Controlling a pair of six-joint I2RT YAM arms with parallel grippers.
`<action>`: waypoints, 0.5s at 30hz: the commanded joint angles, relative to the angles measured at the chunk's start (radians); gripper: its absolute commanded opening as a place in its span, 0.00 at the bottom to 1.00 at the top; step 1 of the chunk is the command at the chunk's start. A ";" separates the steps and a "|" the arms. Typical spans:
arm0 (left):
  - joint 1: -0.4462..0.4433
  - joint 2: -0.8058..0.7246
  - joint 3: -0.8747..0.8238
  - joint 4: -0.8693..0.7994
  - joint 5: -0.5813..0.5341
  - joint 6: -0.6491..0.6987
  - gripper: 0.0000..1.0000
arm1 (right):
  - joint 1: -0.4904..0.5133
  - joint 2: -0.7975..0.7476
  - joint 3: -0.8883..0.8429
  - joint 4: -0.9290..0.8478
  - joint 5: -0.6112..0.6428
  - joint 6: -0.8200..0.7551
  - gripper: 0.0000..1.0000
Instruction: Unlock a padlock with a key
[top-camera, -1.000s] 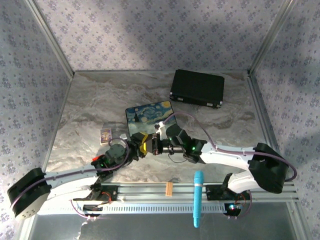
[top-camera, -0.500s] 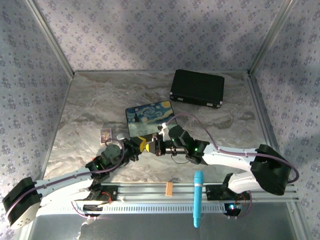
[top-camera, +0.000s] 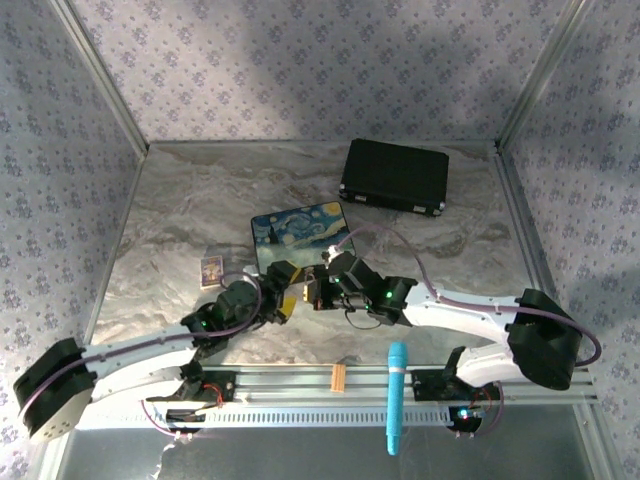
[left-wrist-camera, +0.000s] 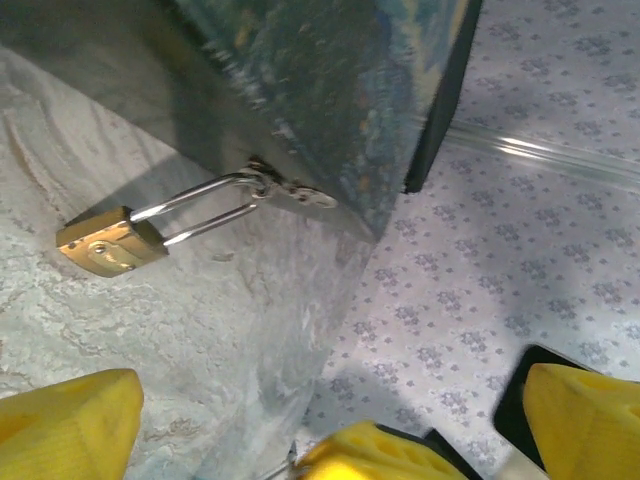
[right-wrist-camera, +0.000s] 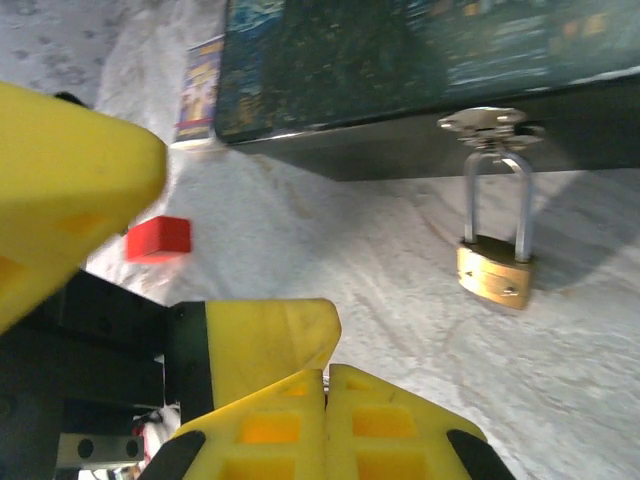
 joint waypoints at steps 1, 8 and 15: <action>-0.024 0.068 0.053 0.108 0.034 0.016 0.94 | 0.018 0.025 0.078 -0.126 0.148 0.028 0.00; -0.073 0.054 0.055 0.001 -0.045 -0.005 0.50 | -0.035 0.012 -0.043 0.080 0.099 0.138 0.00; -0.091 0.088 0.080 -0.013 -0.003 0.017 0.25 | -0.061 0.002 -0.010 0.081 0.106 0.109 0.00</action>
